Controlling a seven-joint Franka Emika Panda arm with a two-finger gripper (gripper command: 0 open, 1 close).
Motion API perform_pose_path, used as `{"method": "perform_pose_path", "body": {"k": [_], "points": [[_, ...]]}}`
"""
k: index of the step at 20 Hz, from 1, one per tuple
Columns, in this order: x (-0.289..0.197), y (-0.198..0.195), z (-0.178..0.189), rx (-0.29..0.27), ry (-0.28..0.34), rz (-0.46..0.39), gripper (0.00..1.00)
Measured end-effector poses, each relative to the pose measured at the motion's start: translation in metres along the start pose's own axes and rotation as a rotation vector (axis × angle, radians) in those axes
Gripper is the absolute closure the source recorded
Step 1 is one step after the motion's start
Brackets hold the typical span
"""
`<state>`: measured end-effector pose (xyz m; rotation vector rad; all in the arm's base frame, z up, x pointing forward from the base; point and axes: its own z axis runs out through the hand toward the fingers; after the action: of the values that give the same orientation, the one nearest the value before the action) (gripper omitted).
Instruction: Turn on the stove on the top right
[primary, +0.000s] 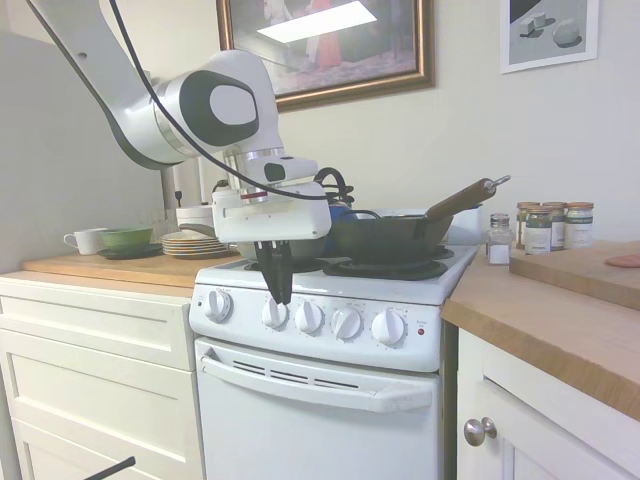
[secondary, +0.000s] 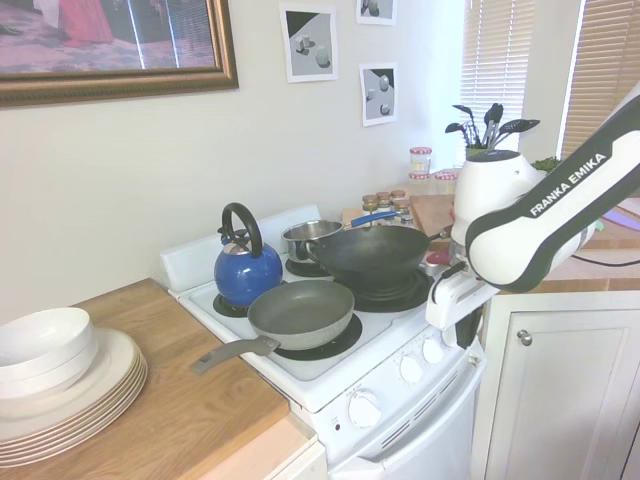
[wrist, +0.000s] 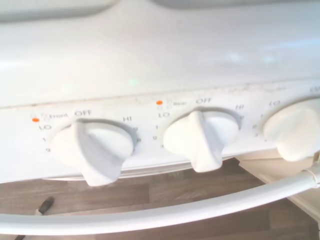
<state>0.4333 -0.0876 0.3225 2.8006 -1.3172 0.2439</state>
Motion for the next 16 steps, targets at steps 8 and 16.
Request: {"method": "perform_pose_path", "body": {"k": [8, 16], "points": [[0.0005, 0.0006, -0.0027, 0.014, -0.013, -0.003, 0.00], [-0.0007, -0.0002, -0.0057, 0.013, -0.013, -0.010, 0.00]]}}
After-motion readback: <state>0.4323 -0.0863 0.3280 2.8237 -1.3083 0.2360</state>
